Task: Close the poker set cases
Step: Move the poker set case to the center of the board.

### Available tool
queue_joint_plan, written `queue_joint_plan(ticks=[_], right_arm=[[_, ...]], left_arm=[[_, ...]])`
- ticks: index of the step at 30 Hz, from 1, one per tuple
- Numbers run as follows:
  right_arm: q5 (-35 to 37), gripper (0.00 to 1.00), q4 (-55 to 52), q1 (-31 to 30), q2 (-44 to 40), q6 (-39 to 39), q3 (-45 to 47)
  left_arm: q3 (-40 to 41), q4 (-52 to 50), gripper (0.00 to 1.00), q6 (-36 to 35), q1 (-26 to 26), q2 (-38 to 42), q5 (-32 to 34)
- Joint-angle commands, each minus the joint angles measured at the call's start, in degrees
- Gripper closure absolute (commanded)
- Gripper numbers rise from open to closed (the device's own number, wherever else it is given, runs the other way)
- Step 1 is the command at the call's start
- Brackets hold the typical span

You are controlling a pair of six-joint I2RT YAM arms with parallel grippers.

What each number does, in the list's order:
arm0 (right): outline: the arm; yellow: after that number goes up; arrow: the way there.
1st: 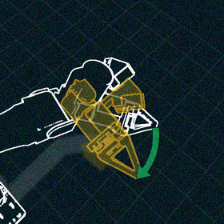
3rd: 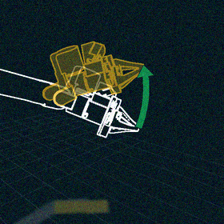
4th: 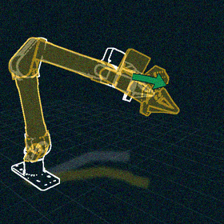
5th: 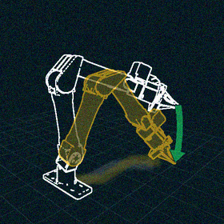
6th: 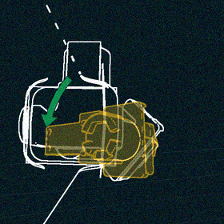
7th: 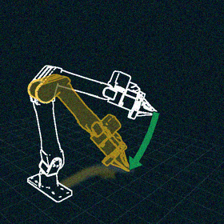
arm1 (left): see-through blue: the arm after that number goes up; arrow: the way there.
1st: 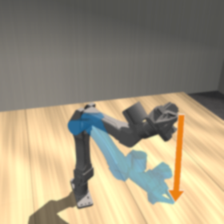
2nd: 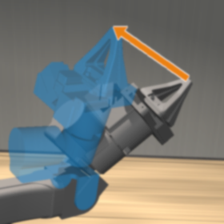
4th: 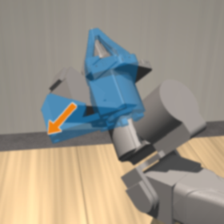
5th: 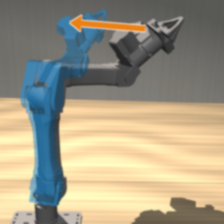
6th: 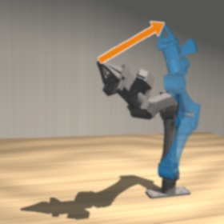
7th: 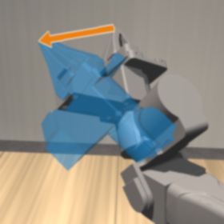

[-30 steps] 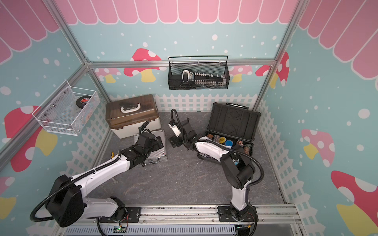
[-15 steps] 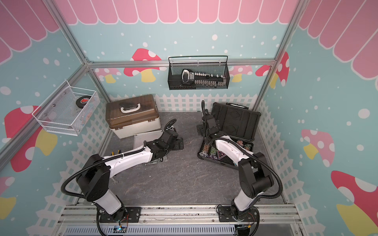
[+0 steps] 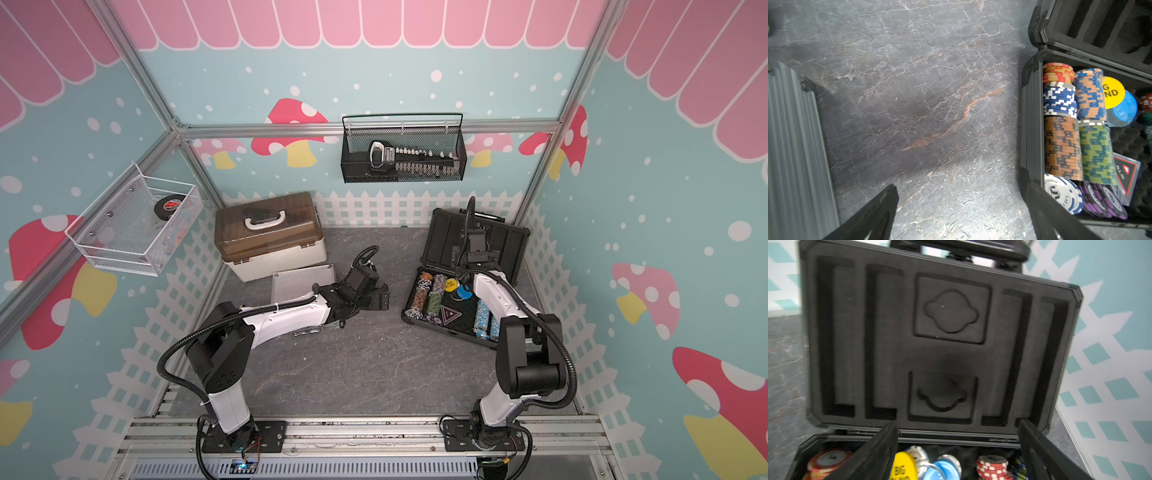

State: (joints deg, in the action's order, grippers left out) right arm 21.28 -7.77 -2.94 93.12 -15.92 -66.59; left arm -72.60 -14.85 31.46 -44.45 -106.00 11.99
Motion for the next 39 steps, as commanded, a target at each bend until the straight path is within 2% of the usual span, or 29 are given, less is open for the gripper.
queue_joint_plan(ticks=[1, 9, 18, 29, 32, 39], right_arm=[[0.9, 0.09, -3.3, 1.8, -0.1, -1.9, -2.3], [-0.9, 0.09, -5.3, 6.2, -1.0, -3.7, -2.2], [0.4, 0.09, -7.0, 6.7, -1.0, -5.2, -3.2], [-1.8, 0.09, -6.6, 6.6, -1.6, -4.7, -2.7], [-2.7, 0.09, -5.8, 6.6, -2.5, -4.8, -1.9], [-4.6, 0.10, -5.0, 6.6, -4.6, -5.1, -0.6]], left_arm=[[-2.7, -0.7, 0.03, -2.4, -0.3, -1.9, -3.4], [-8.3, -1.6, 0.05, -5.7, -0.4, -6.9, -7.6], [-16.2, -5.7, 0.16, -8.7, -1.3, -14.0, -8.3], [-21.7, -7.4, 0.26, -9.2, -2.3, -18.4, -9.5], [-24.8, -10.2, 0.32, -9.0, -2.4, -20.8, -7.5], [-28.8, -13.2, 0.55, -9.0, -2.6, -24.2, -5.6]])
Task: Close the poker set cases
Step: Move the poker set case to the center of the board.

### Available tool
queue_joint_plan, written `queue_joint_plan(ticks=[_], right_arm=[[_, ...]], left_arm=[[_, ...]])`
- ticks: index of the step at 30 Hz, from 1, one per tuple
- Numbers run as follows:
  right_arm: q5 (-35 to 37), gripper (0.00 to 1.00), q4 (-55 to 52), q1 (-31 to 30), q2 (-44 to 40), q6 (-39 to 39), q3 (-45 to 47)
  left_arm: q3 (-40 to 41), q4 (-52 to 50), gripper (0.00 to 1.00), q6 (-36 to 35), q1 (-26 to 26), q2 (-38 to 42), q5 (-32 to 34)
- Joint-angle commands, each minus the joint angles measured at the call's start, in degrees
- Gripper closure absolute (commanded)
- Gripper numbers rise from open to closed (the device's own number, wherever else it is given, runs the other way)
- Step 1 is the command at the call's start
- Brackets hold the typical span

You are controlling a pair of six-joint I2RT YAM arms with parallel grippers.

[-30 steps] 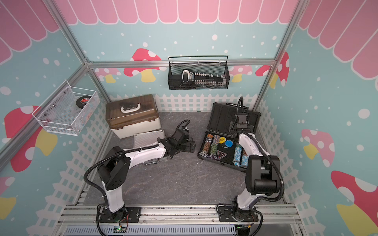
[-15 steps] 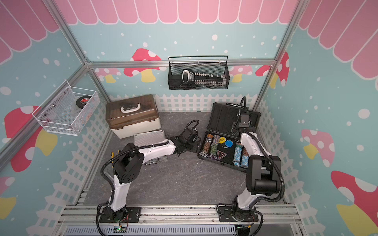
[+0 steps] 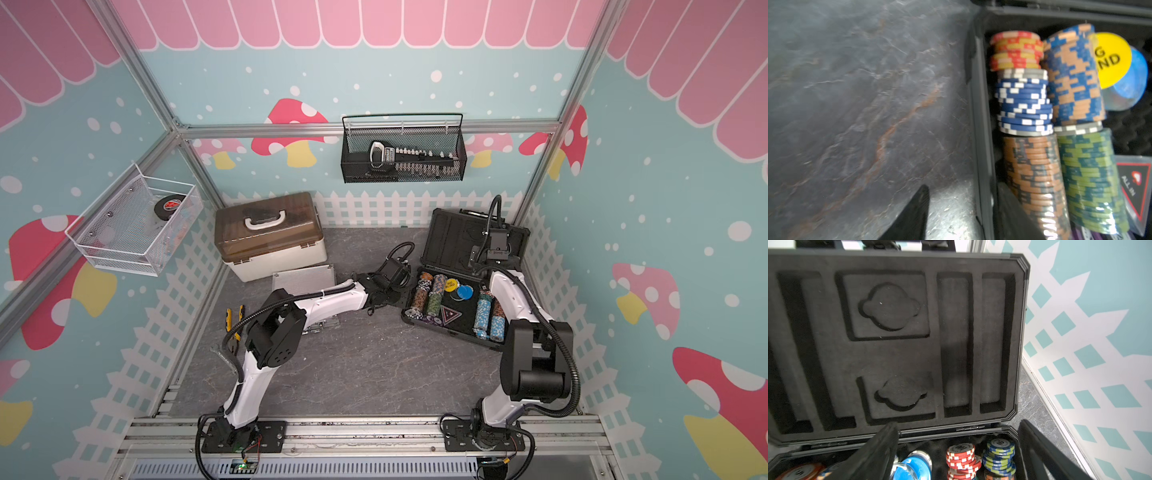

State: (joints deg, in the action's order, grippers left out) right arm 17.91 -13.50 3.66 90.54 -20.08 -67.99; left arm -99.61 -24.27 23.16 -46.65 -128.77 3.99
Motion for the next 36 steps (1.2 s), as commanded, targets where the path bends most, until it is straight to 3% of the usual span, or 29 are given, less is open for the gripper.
queue_joint_plan(ticks=[1, 3, 10, 36], right_arm=[[-1.4, 0.10, 0.9, 0.0, -2.4, -0.9, 0.9], [-1.8, 0.10, 1.0, 0.0, -2.8, -1.0, 1.2], [-2.8, 0.10, 1.0, -0.1, -3.6, -0.8, 1.3], [-3.1, 0.12, -0.9, -4.2, -4.9, 3.7, 0.7]], left_arm=[[-2.1, -4.0, 0.58, -0.7, -0.3, -1.7, 2.5], [-2.3, -4.2, 0.63, -0.7, -0.3, -2.1, 2.7], [-0.2, -4.9, 1.00, 0.0, -0.4, -1.5, 4.7], [28.5, 2.2, 1.00, 4.7, 6.3, 15.5, 11.5]])
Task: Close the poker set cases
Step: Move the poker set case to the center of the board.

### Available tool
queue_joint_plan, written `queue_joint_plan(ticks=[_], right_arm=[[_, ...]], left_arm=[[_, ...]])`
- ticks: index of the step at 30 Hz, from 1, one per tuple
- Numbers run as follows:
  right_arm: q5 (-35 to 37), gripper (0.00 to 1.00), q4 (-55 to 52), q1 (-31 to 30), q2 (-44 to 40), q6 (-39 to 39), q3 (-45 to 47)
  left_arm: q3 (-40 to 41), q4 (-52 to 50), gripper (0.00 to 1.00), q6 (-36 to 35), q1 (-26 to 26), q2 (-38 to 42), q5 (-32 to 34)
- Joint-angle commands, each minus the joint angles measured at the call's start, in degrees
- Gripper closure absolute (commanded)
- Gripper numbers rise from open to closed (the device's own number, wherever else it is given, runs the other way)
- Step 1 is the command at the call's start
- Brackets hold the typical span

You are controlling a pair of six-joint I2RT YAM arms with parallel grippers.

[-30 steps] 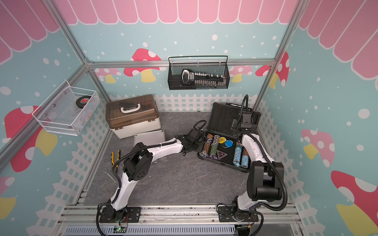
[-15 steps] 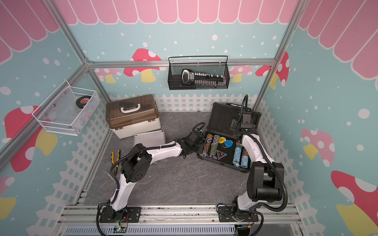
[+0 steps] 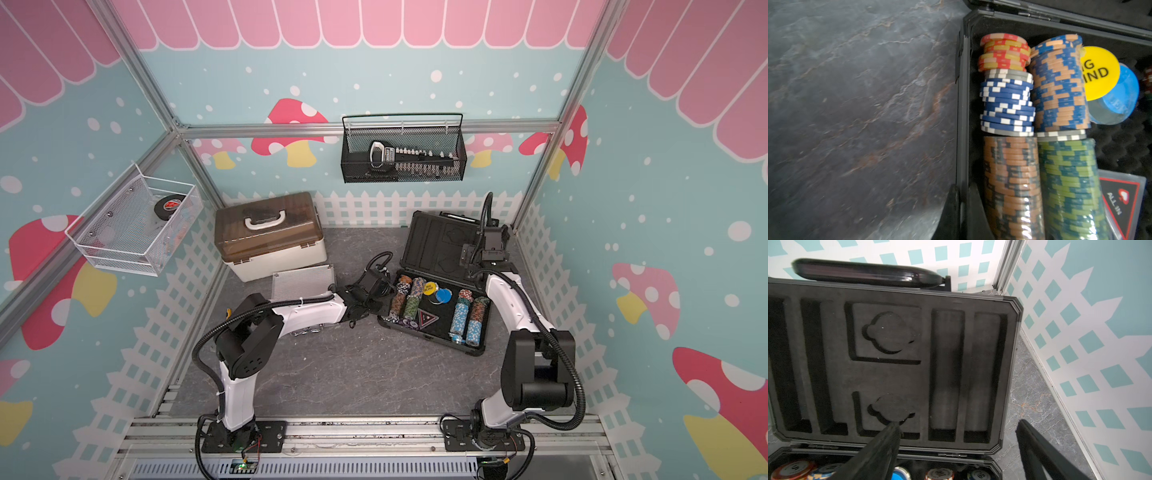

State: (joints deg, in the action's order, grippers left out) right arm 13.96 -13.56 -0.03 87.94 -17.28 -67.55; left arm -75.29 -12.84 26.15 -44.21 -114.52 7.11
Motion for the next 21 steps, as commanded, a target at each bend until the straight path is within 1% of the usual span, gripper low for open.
queue_joint_plan(ticks=[1, 5, 12, 18, 19, 21], right_arm=[[1.0, 0.12, -0.9, -0.5, -2.4, 0.9, 0.3], [2.0, 0.12, -1.1, -0.5, -2.6, 0.8, 0.2], [3.3, 0.13, -1.5, -0.5, -2.2, 0.1, -0.4], [3.4, 0.14, -1.7, -0.5, -0.2, -1.0, -2.4], [3.2, 0.14, -1.8, -0.5, 0.4, -1.2, -3.0], [2.8, 0.15, -2.2, -0.5, 1.6, -1.5, -4.3]], left_arm=[[5.3, -9.0, 1.00, 1.9, 4.2, 2.3, 8.4], [9.3, -8.5, 1.00, 2.2, 5.1, 5.0, 9.4], [14.3, -8.3, 1.00, 2.8, 6.1, 6.7, 10.8], [17.9, -7.9, 1.00, 3.1, 6.8, 7.9, 10.8], [18.5, -7.8, 1.00, 3.1, 6.8, 8.3, 12.5], [19.4, -7.8, 1.00, 3.0, 6.9, 8.9, 12.7]])
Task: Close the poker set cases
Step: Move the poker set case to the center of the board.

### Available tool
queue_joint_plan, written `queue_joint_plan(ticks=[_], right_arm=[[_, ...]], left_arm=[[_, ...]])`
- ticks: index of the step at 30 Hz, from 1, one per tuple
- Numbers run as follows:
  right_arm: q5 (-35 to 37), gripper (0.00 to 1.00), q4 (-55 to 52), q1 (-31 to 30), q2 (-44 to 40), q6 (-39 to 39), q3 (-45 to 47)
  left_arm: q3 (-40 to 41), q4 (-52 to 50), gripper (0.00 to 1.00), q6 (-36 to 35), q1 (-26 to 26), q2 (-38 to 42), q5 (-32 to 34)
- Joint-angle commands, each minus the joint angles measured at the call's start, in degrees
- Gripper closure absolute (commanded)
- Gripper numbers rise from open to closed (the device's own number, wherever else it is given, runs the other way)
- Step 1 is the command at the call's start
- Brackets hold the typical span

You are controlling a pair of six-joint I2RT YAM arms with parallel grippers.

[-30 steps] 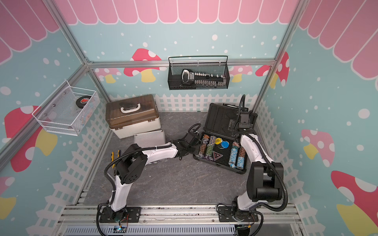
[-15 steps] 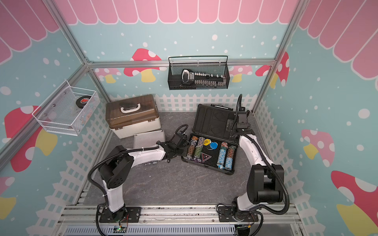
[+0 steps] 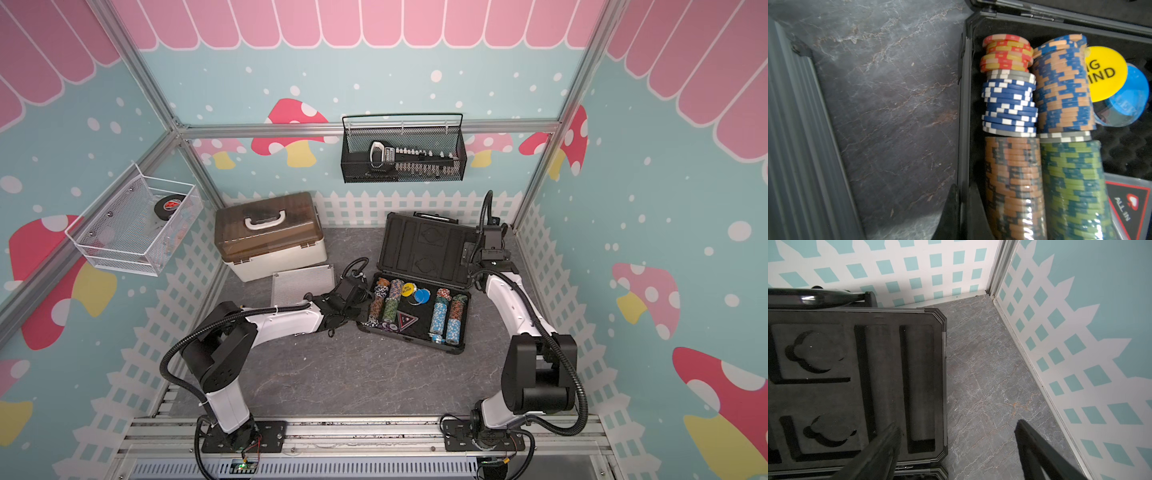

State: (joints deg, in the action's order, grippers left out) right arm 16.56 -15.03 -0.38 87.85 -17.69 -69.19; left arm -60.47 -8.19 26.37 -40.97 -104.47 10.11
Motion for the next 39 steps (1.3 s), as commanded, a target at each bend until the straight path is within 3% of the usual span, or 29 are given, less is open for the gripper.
queue_joint_plan(ticks=[1, 24, 39], right_arm=[[0.2, 0.16, -1.0, -0.2, 2.3, -1.2, -3.3], [-1.3, 0.24, -2.8, -0.7, 16.7, -0.2, -14.6], [-1.9, 0.40, -1.7, -0.8, 23.8, -0.1, -20.2]], left_arm=[[5.0, -12.2, 1.00, 2.7, 3.7, -0.8, 9.6], [6.8, -10.4, 1.00, 2.1, 3.7, 0.0, 8.7], [6.7, -10.4, 1.00, 2.6, 3.7, -0.6, 8.9]])
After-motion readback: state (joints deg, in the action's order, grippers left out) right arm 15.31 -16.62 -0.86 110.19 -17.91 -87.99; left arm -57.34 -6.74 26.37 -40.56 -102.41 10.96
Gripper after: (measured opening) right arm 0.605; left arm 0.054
